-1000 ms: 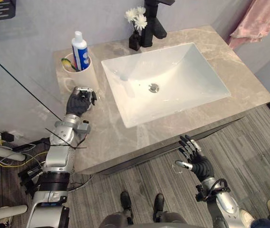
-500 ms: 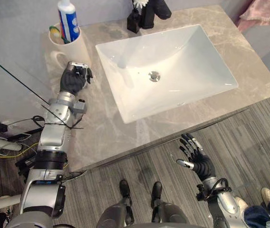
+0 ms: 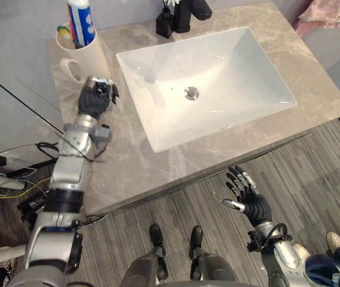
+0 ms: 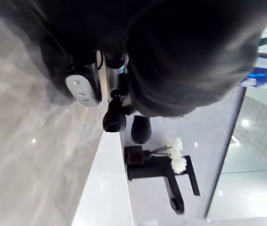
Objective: Organize washtable
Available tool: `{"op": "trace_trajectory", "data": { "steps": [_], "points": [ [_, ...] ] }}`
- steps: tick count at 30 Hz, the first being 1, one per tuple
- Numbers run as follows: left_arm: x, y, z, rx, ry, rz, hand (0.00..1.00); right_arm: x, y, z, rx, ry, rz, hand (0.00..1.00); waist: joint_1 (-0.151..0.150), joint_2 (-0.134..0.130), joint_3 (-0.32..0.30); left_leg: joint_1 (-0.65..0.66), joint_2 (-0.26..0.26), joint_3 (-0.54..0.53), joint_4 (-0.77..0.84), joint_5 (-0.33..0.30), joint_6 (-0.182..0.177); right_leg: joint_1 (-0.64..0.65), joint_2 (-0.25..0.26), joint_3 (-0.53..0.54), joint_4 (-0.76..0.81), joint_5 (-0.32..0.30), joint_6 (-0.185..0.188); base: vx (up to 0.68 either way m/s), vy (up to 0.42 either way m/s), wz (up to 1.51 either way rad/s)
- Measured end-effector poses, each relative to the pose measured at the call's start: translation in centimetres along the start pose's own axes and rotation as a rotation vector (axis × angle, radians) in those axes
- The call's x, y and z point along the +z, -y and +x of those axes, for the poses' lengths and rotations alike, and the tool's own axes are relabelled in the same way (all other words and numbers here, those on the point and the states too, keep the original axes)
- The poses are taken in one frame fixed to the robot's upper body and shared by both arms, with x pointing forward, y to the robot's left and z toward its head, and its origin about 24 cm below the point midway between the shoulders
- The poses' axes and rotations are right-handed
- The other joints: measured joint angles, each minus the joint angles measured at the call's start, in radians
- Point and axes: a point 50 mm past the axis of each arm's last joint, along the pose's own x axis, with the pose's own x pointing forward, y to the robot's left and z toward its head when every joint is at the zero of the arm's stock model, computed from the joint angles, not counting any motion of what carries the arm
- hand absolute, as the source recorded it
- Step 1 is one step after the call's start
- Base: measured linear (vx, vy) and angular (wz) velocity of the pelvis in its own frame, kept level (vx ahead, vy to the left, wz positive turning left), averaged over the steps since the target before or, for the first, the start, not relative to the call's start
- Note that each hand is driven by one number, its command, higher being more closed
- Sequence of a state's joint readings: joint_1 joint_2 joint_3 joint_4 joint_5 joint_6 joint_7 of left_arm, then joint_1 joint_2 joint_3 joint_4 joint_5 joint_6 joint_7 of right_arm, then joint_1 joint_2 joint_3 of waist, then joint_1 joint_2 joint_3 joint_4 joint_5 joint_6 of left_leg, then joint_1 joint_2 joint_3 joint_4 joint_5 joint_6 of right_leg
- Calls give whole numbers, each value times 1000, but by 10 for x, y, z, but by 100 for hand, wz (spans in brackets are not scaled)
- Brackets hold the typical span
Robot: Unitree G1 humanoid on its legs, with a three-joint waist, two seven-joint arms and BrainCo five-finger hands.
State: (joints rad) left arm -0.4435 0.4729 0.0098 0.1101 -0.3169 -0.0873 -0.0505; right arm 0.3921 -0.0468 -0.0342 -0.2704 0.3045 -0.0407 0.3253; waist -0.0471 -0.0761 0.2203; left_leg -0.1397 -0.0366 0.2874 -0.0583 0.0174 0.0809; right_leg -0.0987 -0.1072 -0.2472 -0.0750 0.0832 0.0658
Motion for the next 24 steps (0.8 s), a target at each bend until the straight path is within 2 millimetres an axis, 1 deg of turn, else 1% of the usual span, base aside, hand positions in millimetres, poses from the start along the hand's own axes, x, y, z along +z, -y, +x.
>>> {"op": "trace_trajectory", "data": {
  "steps": [1,2,4,5,7,8,10,11,12,13,14,17,19,20,21,22,23,24],
  "points": [
    [-4,11,-15,-26,5,-53,100,-3,2,1,-10,-12,4,0,3,5,0,7,-1,-5,-1,0,0,8,0,-3,1,0,0,13,-14,8],
    [-6,16,-22,-36,4,-83,100,-5,3,1,-15,-17,6,0,6,8,0,10,-1,-8,-1,0,0,11,0,-4,1,-1,0,4,-13,14],
    [-15,29,-53,-59,-25,-165,100,-11,7,2,-46,-42,13,0,9,28,-4,24,-4,-20,-2,0,0,31,-2,-26,2,-4,3,-9,-16,16],
    [-18,31,-60,-58,-35,-180,100,-12,9,1,-55,-47,16,0,10,34,-6,30,-7,-23,-4,0,0,38,-2,-29,2,-9,2,-9,-25,18],
    [-29,38,-90,-34,-95,-274,100,-16,20,-3,-120,-61,20,0,15,59,-24,53,-24,-39,-11,0,0,64,-16,-41,5,-38,13,-2,-22,20],
    [-31,39,-96,-25,-107,-296,100,-17,22,-4,-132,-65,17,0,17,66,-28,55,-26,-40,-11,0,0,67,-16,-45,5,-40,16,-6,-16,16],
    [-40,47,-122,19,-168,-368,100,-22,34,-9,-192,-100,-7,0,35,97,-49,71,-32,-52,-14,0,0,86,-21,-53,5,-49,23,-8,-18,13],
    [-42,48,-128,30,-183,-381,100,-23,35,-11,-201,-107,-12,0,35,103,-52,75,-34,-57,-14,1,0,93,-22,-56,5,-51,24,-1,-24,19],
    [-46,49,-142,66,-216,-404,100,-28,37,-13,-221,-121,-1,0,35,110,-58,88,-35,-69,-15,1,0,109,-22,-66,5,-55,23,4,-28,20],
    [-47,49,-148,87,-225,-415,100,-30,38,-15,-234,-126,9,0,35,111,-60,95,-35,-73,-16,1,0,117,-23,-73,5,-59,24,10,-33,30],
    [-50,48,-159,134,-247,-454,0,-34,38,-21,-260,-139,28,0,35,113,-70,105,-36,-88,-17,1,0,132,-28,-87,6,-65,25,16,-23,32],
    [-57,45,-185,258,-290,-542,0,-49,34,-39,-301,-200,74,0,38,106,-91,127,-38,-126,-17,2,-3,161,-30,-123,20,-87,25,27,-48,39],
    [-67,45,-205,347,-350,-599,0,-61,30,-52,-321,-251,114,0,38,95,-105,144,-42,-151,-17,3,-3,187,-33,-150,22,-99,28,27,-55,38],
    [-71,46,-211,365,-375,-604,0,-63,28,-55,-320,-267,123,0,42,93,-110,149,-42,-153,-17,2,-3,193,-33,-155,23,-101,28,17,-40,27],
    [-78,48,-222,392,-422,-621,0,-67,25,-60,-315,-287,135,0,47,87,-121,155,-43,-159,-17,2,-4,202,-34,-162,26,-106,29,12,-32,16],
    [-85,53,-230,409,-467,-638,0,-69,21,-60,-302,-297,146,0,57,82,-128,156,-42,-163,-15,2,-4,205,-36,-164,39,-112,27,13,-27,13],
    [-87,54,-233,419,-479,-647,0,-70,19,-60,-294,-299,147,0,61,80,-129,157,-42,-165,-13,2,-4,207,-37,-166,45,-115,27,-28,-22,19],
    [-97,62,-241,426,-539,-672,0,-71,15,-58,-272,-302,154,0,61,72,-133,158,-43,-177,-11,2,-4,209,-41,-180,60,-124,28,-34,-14,22]
  ]
}}
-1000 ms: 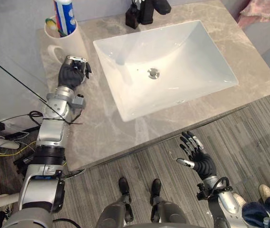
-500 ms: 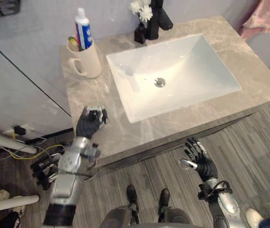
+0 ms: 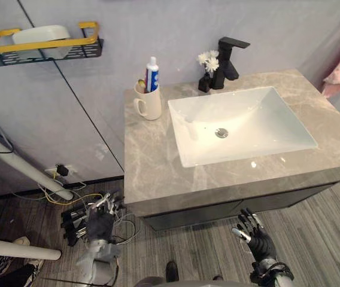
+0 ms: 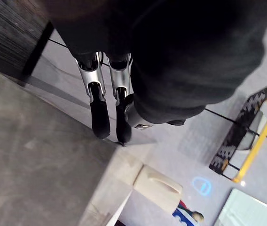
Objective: Organize washtable
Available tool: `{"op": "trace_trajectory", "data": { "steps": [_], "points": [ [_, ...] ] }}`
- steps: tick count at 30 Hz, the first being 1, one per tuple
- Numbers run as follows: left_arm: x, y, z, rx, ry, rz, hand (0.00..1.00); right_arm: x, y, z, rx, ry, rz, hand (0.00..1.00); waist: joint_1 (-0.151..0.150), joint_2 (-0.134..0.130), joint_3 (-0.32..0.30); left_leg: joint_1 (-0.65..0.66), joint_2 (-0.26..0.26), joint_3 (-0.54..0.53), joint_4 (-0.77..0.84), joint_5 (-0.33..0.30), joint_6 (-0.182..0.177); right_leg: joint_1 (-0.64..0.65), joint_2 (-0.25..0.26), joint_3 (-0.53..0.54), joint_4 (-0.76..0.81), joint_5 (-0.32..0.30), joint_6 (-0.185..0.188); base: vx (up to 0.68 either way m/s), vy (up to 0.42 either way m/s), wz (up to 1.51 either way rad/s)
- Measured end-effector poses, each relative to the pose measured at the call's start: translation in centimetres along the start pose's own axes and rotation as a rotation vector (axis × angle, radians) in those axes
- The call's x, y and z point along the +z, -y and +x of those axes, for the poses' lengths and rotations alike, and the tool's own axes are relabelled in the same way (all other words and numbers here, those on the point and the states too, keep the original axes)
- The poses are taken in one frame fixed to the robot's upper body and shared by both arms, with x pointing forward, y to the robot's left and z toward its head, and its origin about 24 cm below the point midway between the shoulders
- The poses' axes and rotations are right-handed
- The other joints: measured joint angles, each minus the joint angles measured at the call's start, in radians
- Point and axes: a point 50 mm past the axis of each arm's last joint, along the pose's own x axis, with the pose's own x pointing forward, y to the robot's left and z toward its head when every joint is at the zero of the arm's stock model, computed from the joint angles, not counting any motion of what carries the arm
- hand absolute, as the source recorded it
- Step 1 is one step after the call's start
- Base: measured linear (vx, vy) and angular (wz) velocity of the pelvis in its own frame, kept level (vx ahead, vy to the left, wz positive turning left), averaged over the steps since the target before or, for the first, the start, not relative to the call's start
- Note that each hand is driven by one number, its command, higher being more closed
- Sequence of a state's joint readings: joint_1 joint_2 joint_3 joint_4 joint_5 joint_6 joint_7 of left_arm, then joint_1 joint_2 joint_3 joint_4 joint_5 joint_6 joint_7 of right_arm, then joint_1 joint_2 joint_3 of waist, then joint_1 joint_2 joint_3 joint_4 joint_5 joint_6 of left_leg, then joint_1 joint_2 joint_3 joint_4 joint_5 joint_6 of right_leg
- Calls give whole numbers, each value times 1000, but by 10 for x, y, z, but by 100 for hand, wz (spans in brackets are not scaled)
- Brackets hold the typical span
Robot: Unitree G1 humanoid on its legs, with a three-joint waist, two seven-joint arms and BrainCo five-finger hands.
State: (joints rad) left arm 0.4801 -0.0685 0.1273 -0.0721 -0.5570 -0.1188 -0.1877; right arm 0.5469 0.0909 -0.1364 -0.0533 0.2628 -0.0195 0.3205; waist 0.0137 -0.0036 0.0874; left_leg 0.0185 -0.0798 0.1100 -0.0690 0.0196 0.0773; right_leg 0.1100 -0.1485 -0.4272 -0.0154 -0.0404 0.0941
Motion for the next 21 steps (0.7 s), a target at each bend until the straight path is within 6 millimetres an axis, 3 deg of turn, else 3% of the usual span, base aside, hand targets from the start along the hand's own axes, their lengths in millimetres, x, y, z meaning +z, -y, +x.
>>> {"op": "trace_trajectory", "data": {
  "steps": [3,7,13,18,21],
  "points": [
    [-32,-9,-10,62,-136,-11,0,-9,-10,2,44,-32,17,0,1,-18,-11,15,-2,-14,0,-4,-6,8,-10,-21,36,-24,2,-46,-8,23],
    [-60,-23,-23,193,-266,11,0,-23,-13,2,14,-84,38,0,2,-25,-22,10,-2,-23,-1,-7,-3,7,-14,-35,56,-43,-6,-48,-7,8],
    [-62,-25,-24,228,-273,118,0,-21,-9,1,-54,-54,31,0,1,-26,-32,9,3,8,0,-5,-6,-25,-14,-10,67,-42,-4,13,4,-14],
    [-57,-13,-5,166,-239,178,0,-9,-17,16,-26,0,26,0,0,-43,-1,-65,42,172,59,-44,-8,-156,7,150,89,-10,-12,-23,17,-88],
    [-45,-25,-2,215,-190,227,0,2,-17,24,-26,46,21,0,3,-47,11,-146,82,289,121,-67,17,-245,12,180,96,28,-22,-43,-8,-109]
  ]
}}
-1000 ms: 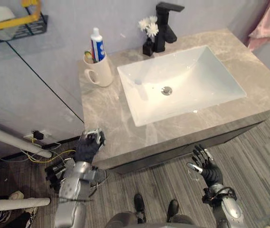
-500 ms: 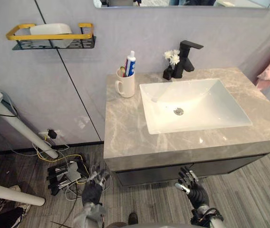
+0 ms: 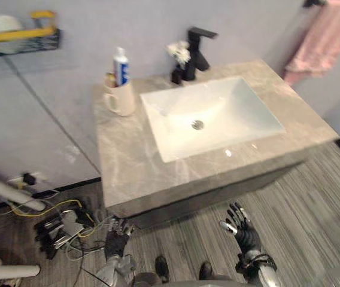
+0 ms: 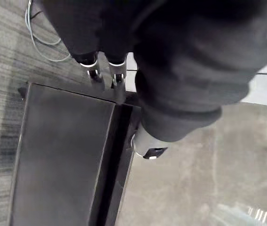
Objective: Organize washtable
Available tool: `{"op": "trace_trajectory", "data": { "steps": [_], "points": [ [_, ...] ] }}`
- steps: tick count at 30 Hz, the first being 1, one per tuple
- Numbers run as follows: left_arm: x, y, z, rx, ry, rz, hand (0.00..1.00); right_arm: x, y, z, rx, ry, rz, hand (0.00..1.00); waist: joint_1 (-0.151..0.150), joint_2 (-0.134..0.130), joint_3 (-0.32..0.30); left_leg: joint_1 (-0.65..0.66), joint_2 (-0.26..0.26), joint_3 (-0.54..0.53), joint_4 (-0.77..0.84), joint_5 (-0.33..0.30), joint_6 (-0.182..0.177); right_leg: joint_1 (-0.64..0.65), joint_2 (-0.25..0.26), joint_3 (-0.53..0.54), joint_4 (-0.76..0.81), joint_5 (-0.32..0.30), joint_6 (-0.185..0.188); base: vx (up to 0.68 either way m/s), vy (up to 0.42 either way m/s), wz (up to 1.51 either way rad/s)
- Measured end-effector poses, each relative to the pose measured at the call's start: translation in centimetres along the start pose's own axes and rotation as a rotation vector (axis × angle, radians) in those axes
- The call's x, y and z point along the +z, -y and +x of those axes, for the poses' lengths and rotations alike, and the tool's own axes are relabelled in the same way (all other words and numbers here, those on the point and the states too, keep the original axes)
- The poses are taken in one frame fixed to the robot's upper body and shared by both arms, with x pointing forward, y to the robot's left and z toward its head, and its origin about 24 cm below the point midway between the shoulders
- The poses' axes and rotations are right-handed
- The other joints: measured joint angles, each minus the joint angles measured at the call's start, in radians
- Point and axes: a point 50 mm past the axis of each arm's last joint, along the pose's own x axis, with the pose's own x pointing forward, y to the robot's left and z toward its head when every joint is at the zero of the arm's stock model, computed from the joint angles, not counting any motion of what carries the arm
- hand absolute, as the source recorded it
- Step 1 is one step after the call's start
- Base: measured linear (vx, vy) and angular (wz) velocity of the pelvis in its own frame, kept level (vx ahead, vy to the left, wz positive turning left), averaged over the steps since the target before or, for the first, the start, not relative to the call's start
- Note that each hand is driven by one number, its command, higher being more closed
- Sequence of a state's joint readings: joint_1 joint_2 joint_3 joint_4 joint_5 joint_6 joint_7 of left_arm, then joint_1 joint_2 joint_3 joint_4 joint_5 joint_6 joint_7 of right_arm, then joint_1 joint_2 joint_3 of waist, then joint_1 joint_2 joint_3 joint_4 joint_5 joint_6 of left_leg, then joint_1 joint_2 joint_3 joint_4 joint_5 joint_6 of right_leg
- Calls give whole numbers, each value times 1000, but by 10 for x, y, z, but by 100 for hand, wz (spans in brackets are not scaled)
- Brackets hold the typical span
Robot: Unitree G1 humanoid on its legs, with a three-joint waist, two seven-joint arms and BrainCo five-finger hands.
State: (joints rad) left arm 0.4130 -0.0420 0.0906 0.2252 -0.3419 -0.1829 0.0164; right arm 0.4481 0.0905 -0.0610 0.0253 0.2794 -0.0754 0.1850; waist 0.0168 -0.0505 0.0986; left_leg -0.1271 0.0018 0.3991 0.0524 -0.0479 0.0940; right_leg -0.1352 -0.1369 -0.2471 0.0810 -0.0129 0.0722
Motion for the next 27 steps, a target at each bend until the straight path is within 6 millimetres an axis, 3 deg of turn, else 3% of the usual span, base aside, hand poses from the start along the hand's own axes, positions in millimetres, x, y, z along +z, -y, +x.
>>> {"op": "trace_trajectory", "data": {
  "steps": [2,3,5,6,7,9,11,12,13,15,18,19,22,24,25,26,27],
  "points": [
    [3,-5,2,22,10,9,0,4,0,8,7,13,-6,0,4,17,25,3,24,49,1,-2,4,-39,-30,-91,148,-52,-28,-29,-28,-90],
    [4,-12,1,56,9,16,0,2,-1,13,15,3,-10,0,4,18,25,11,39,85,4,-2,3,-38,-69,-175,259,-93,-34,-11,-54,-95],
    [6,-19,1,106,8,9,0,1,-2,18,22,0,-10,0,10,8,25,20,51,139,19,-3,4,-5,-146,-295,405,-145,-66,-18,-86,-81],
    [9,-26,2,141,11,3,0,0,-4,24,32,-5,-11,0,24,-10,20,22,56,184,27,-3,4,15,-210,-373,477,-160,-90,-67,-145,-103],
    [14,-35,3,185,26,-10,0,1,-9,34,62,-8,-19,0,37,-32,21,16,69,233,59,-12,-11,24,-256,-436,493,-156,-90,-91,-166,-120],
    [18,-47,4,267,38,-61,0,8,-20,48,140,-1,-73,0,67,-49,21,-6,99,276,105,-34,-37,-17,-227,-484,466,-145,-77,-140,-145,-150],
    [21,-54,5,296,55,-72,0,17,-17,52,160,28,-124,0,112,-41,-10,-24,121,315,29,14,-52,0,-135,-474,277,-158,-46,-153,-169,-134],
    [25,-57,5,299,76,-66,0,17,-19,53,173,25,-134,0,106,-63,-12,-41,121,341,54,23,-41,5,-149,-503,282,-193,-34,-130,-233,-80],
    [28,-59,7,312,90,-71,0,19,-21,55,191,24,-143,0,108,-67,-11,-56,144,356,94,21,-40,13,-112,-490,211,-161,-6,-98,-198,-42],
    [27,-68,5,361,84,-73,0,15,-29,51,230,15,-139,0,108,-59,-12,-44,184,354,125,18,-44,75,-23,-461,49,-75,-21,-135,-148,-61],
    [26,-73,3,383,90,-109,0,6,-30,43,233,-13,-117,0,112,-60,-10,-31,212,344,161,4,-65,118,31,-410,-75,2,-34,-185,-29,-55],
    [25,-75,1,390,89,-118,0,4,-29,41,229,-21,-110,0,113,-62,-9,-33,213,303,180,3,-66,118,34,-383,-91,12,-37,-162,62,-73],
    [13,-84,-12,428,46,-114,0,1,-28,35,221,-29,-73,0,112,-53,15,-52,196,-63,291,-27,-101,136,42,-250,-112,41,-40,-179,118,-92],
    [3,-81,-22,447,28,-143,0,3,-25,35,216,-23,-48,0,114,-21,24,-56,149,-377,343,-93,-140,121,62,-126,-108,45,-32,-282,274,-123],
    [-6,-75,-33,470,25,-186,0,7,-28,38,233,-10,-50,0,127,11,23,-26,108,-577,330,-199,-178,74,95,-14,-119,36,-17,-221,258,-163],
    [-9,-72,-35,480,24,-208,0,9,-30,43,243,-5,-54,0,129,27,29,-22,94,-606,316,-213,-196,72,124,38,-154,21,2,-150,192,-193],
    [-13,-64,-37,482,20,-246,0,13,-36,50,263,10,-58,0,148,79,54,-35,126,-619,347,-251,-197,-1,161,54,138,-19,-78,-71,119,-123]
  ]
}}
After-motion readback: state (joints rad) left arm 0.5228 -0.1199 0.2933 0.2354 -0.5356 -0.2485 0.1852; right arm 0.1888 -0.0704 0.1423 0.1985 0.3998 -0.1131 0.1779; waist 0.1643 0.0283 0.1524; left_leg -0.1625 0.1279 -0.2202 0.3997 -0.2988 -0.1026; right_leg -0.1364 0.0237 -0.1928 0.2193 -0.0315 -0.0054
